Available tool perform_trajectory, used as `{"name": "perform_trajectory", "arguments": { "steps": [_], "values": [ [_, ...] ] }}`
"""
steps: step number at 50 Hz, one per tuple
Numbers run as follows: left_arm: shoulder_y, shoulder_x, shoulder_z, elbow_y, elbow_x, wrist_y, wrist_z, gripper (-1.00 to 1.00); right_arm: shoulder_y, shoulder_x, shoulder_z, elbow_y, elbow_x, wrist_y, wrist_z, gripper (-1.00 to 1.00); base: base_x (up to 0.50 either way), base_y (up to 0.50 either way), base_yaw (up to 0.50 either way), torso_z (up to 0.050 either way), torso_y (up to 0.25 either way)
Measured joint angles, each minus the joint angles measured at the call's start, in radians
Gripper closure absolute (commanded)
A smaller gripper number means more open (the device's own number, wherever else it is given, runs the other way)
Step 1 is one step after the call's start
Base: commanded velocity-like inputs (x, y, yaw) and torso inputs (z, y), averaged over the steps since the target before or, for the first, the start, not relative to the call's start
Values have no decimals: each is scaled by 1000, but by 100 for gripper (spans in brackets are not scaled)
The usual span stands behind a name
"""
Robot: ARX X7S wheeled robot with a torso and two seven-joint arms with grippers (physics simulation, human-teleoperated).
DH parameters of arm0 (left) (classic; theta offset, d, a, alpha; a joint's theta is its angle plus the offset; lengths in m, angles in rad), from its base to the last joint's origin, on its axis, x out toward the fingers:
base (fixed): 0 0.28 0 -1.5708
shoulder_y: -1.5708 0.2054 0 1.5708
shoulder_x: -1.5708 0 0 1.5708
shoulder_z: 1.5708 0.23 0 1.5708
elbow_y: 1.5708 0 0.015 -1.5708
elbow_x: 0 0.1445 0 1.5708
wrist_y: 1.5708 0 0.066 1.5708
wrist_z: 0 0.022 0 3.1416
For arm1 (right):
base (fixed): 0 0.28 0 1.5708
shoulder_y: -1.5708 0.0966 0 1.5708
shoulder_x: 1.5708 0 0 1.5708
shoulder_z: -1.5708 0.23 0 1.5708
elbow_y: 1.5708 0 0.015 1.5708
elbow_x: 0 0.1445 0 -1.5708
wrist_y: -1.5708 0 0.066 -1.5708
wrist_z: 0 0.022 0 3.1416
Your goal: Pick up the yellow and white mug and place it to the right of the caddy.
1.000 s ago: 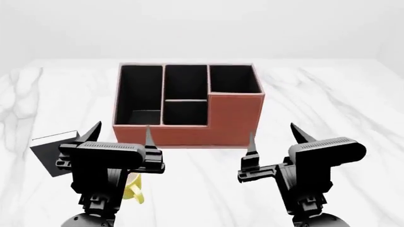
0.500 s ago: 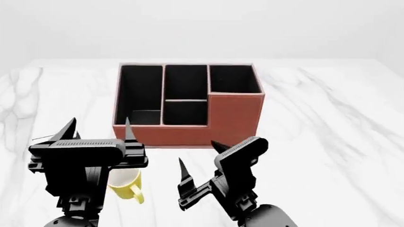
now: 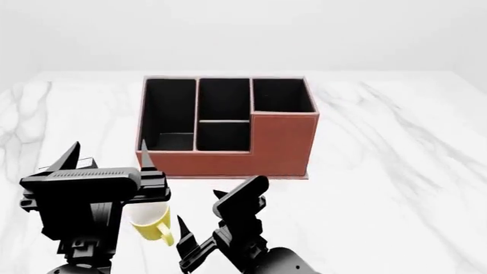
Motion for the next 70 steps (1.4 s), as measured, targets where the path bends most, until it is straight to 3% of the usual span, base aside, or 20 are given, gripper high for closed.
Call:
{"name": "perform_trajectory", "arguments": {
  "steps": [41, 54, 70],
  "values": [
    [0, -22, 5, 25, -25, -10, -23, -100, 42, -16, -121, 139, 76, -86, 29, -100, 0, 0, 0, 0, 0],
    [3, -28, 7, 23, -32, -4, -27, -100, 99, -36, -165, 310, 109, -169, 38, -100, 0, 0, 0, 0, 0],
    [7, -35, 9, 21, -40, 4, -31, -100, 205, -47, -322, 544, 245, -296, 76, -100, 0, 0, 0, 0, 0]
  ]
}}
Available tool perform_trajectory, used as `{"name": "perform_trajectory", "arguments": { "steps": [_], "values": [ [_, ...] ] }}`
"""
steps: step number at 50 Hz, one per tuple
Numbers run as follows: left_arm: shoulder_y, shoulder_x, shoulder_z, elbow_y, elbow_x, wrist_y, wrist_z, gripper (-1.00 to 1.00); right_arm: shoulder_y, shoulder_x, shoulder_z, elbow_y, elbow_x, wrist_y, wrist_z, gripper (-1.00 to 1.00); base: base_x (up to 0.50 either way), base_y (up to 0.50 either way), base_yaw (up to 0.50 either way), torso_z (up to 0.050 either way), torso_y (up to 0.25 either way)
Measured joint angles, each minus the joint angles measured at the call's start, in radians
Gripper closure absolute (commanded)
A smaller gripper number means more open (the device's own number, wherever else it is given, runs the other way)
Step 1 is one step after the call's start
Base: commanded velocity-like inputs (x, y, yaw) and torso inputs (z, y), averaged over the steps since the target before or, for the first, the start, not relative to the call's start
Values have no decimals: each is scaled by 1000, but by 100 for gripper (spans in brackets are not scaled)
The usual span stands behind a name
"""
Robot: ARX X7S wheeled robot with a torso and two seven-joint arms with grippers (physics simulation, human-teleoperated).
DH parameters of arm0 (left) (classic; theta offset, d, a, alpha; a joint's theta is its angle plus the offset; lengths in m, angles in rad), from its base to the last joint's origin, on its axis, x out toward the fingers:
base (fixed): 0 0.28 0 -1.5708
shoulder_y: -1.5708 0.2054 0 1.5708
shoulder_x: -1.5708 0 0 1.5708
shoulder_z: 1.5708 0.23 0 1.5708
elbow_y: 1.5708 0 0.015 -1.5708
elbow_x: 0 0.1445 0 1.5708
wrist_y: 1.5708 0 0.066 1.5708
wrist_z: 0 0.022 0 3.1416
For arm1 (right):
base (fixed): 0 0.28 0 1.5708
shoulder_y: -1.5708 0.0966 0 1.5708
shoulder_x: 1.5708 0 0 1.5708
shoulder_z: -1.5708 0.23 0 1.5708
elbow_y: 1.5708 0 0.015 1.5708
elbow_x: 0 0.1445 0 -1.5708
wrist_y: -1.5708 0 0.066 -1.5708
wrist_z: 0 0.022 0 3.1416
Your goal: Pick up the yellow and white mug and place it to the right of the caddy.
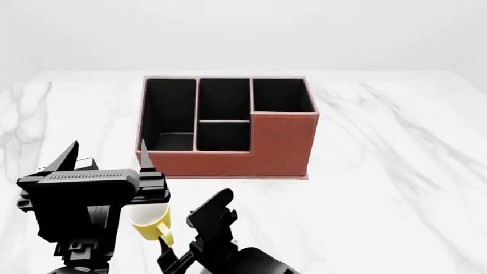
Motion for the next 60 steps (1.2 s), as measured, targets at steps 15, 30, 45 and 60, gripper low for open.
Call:
{"name": "perform_trajectory", "arguments": {
  "steps": [15, 30, 45, 60],
  "values": [
    [1, -6, 5, 3, -7, -1, -6, -100, 132, -5, -263, 198, 239, -157, 53, -100, 0, 0, 0, 0, 0],
    [1, -12, 10, 4, -14, 1, -12, -100, 248, -6, -543, 328, 504, -305, 84, -100, 0, 0, 0, 0, 0],
    [3, -18, 10, 4, -22, 5, -16, -100, 287, -7, -624, 351, 572, -348, 42, 100, 0, 0, 0, 0, 0],
    [2, -23, 15, 8, -29, 4, -21, -100, 296, -7, -656, 369, 602, -369, 42, 100, 0, 0, 0, 0, 0]
  ]
}}
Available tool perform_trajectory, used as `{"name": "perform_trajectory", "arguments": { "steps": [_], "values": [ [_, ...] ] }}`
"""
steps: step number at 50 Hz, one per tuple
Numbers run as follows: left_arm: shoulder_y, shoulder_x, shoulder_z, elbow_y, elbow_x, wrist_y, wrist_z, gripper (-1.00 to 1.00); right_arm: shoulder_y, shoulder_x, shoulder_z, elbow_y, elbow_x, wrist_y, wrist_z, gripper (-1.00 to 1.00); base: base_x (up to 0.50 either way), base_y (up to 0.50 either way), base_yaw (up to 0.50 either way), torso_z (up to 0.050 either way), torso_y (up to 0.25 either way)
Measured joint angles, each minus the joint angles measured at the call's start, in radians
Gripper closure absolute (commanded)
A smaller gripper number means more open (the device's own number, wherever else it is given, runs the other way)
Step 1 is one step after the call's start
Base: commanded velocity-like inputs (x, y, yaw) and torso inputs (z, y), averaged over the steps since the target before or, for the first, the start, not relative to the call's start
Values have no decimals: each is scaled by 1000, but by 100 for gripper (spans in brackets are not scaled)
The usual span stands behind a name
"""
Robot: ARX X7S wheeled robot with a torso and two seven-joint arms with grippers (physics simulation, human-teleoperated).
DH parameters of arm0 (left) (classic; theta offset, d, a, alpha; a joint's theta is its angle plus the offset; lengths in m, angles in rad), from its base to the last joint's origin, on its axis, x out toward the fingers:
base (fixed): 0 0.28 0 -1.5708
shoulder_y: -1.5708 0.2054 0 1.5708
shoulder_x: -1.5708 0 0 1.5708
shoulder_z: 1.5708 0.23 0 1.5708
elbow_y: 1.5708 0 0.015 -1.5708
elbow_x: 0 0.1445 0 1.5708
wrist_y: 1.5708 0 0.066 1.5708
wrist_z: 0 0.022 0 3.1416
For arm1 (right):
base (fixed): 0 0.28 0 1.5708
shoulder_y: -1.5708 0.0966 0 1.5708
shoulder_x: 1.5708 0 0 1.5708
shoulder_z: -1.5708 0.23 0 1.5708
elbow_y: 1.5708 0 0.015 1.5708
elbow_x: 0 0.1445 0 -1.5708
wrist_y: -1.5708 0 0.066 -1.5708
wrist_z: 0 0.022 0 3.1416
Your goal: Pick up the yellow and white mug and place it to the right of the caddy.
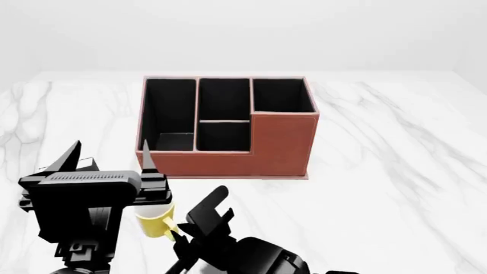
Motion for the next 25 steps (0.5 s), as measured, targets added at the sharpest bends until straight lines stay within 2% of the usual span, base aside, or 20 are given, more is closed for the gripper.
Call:
{"name": "perform_trajectory", "arguments": {
  "steps": [10, 25],
  "values": [
    [-1, -3, 1, 5, -5, -2, -5, -100, 0, 33, -9, -53, -1, -16, 73, 100, 0, 0, 0, 0, 0],
    [-3, -8, 5, 18, -9, -13, -16, -100, -16, 205, -11, -329, -23, -34, 269, 100, 0, 0, 0, 0, 0]
  ]
}}
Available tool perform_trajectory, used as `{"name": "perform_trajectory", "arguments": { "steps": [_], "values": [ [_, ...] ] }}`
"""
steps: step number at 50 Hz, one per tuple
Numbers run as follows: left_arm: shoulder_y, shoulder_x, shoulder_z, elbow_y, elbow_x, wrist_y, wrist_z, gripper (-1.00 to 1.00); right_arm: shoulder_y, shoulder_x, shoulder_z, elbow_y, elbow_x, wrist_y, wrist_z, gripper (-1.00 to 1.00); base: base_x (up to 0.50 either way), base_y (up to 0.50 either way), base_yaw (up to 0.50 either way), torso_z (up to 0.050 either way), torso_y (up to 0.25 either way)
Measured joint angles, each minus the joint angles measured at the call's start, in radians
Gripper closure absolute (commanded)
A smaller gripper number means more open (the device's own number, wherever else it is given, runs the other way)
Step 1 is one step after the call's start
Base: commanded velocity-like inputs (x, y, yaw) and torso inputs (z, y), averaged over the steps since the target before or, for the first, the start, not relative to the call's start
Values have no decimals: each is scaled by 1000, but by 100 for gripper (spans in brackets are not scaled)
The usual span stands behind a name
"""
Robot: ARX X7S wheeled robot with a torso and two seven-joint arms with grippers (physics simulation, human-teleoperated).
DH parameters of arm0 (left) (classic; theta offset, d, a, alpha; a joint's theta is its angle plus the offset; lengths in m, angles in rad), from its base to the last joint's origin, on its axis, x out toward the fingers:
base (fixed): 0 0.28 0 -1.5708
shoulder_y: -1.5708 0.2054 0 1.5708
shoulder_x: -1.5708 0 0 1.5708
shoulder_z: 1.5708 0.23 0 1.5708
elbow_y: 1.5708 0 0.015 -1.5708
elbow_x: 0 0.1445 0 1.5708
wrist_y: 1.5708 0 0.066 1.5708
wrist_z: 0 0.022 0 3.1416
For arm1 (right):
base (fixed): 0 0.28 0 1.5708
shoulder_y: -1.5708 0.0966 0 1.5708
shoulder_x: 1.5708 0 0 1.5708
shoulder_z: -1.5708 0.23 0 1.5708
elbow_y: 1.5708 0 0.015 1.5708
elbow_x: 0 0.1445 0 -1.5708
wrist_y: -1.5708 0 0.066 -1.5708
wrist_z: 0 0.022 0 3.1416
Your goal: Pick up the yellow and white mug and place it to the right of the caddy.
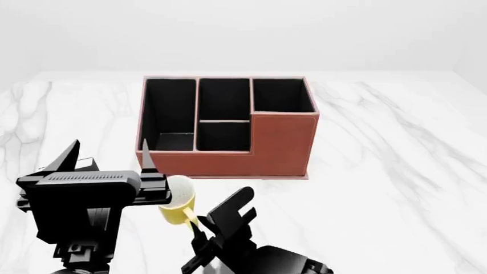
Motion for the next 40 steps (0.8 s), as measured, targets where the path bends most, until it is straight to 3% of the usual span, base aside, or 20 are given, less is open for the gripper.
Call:
{"name": "perform_trajectory", "arguments": {
  "steps": [40],
  "values": [
    [-10, -13, 11, 20, -13, -21, -24, -100, -67, 452, 51, -507, -66, -77, 382, 100, 0, 0, 0, 0, 0]
  ]
}}
